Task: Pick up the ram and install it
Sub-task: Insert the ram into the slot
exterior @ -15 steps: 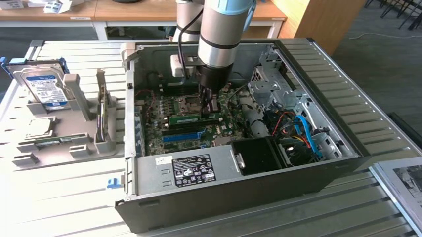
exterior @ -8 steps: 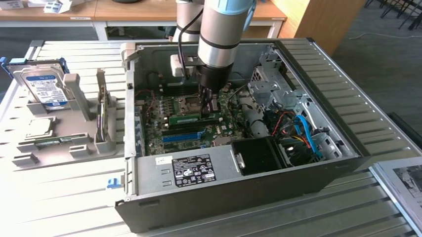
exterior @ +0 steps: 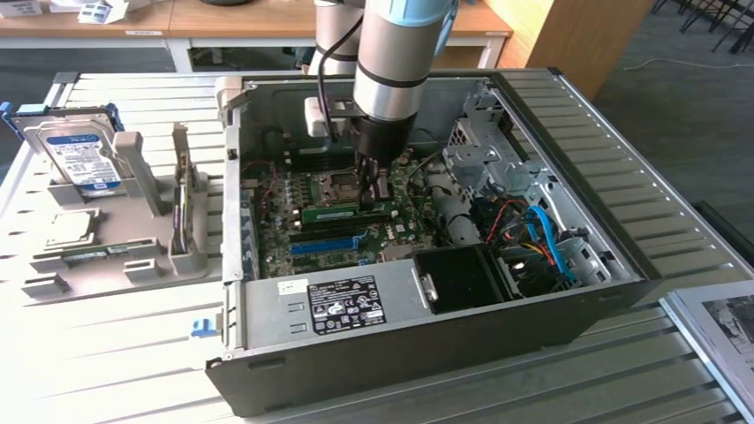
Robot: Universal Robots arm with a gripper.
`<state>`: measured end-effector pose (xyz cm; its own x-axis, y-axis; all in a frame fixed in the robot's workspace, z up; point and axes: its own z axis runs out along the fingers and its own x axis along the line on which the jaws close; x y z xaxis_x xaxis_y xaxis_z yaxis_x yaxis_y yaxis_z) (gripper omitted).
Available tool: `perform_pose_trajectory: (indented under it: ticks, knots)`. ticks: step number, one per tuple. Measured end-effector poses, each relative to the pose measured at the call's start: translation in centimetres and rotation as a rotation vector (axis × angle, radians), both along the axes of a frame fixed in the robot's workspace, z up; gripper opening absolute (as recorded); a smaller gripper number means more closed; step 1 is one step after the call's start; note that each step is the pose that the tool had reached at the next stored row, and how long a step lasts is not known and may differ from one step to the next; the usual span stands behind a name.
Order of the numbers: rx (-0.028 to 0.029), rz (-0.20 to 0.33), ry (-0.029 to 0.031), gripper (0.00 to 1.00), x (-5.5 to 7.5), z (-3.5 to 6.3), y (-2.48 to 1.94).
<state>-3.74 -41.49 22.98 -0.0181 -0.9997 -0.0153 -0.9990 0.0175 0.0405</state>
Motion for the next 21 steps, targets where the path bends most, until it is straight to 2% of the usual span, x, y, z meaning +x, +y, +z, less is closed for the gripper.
perform_pose_trajectory:
  ticks: [21]
  knots:
    - [0.0002,-0.002,0.0000,0.12,0.00,-0.22,0.01]
